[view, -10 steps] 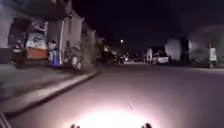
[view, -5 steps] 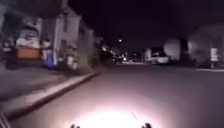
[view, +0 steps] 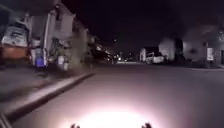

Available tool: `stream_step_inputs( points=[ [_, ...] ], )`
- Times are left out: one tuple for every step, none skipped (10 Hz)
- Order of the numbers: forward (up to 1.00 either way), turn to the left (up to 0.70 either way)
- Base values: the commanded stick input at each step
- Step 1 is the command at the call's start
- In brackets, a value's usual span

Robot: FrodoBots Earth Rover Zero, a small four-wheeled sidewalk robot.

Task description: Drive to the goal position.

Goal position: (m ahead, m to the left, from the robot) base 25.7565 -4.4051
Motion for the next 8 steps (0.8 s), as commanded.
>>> stream_step_inputs(
  points=[
    [0.70,0.00],
    [0.70,0.00],
    [0.70,-0.04],
    [0.70,-0.21],
    [0.70,-0.35],
    [0.70,-0.35],
    [0.70,-0.11],
    [0.70,0.00]
  ],
)
